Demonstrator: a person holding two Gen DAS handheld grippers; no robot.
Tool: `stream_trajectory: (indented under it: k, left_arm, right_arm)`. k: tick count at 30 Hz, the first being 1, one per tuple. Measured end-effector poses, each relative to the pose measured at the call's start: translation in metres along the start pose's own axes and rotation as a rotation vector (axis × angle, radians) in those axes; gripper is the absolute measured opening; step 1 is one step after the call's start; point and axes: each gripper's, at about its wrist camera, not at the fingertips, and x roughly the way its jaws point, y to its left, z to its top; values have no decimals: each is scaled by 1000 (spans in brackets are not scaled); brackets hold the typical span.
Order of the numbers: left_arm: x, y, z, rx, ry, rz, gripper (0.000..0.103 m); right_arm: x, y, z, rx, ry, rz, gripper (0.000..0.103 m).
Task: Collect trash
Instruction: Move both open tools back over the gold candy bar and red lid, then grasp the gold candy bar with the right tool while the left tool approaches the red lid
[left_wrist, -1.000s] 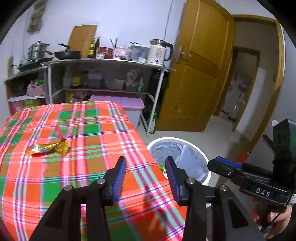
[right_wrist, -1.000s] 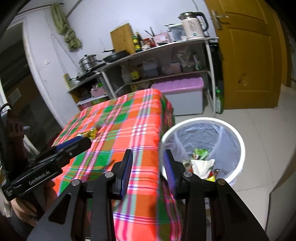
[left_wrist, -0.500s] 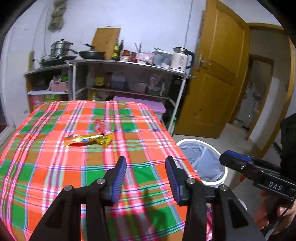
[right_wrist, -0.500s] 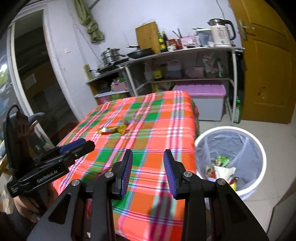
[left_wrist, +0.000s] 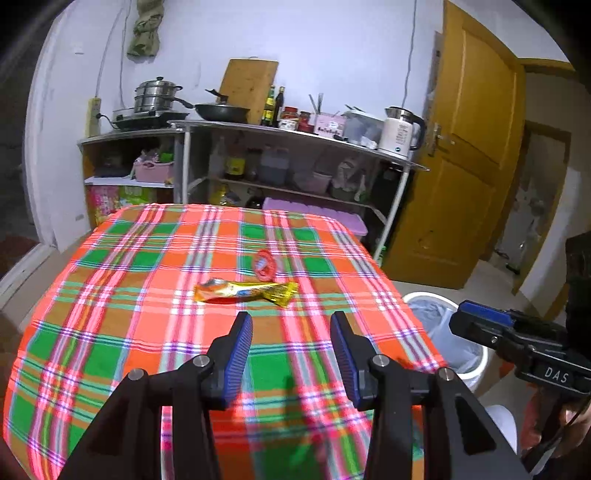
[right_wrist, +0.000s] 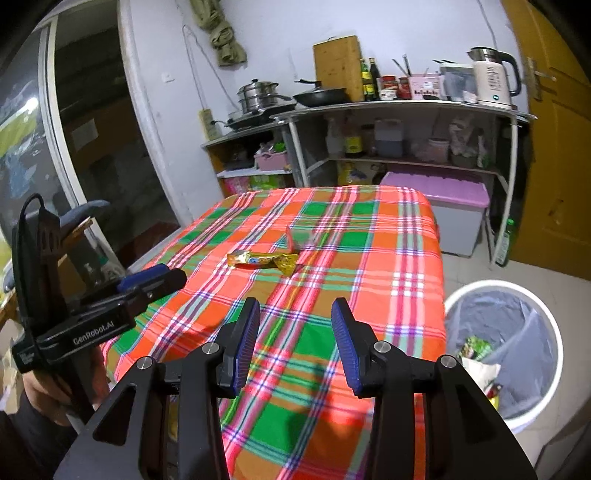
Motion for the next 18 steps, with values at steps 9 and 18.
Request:
stream_trajectory:
  k: [9,18]
  left_arm:
    - [23,34,7,-32,9,43,43]
    - [32,61,9,-52,-4,58,43]
  right_arm:
    - [48,5,19,-61,50,-15,42]
    - [113,18,36,-164,103,7,42]
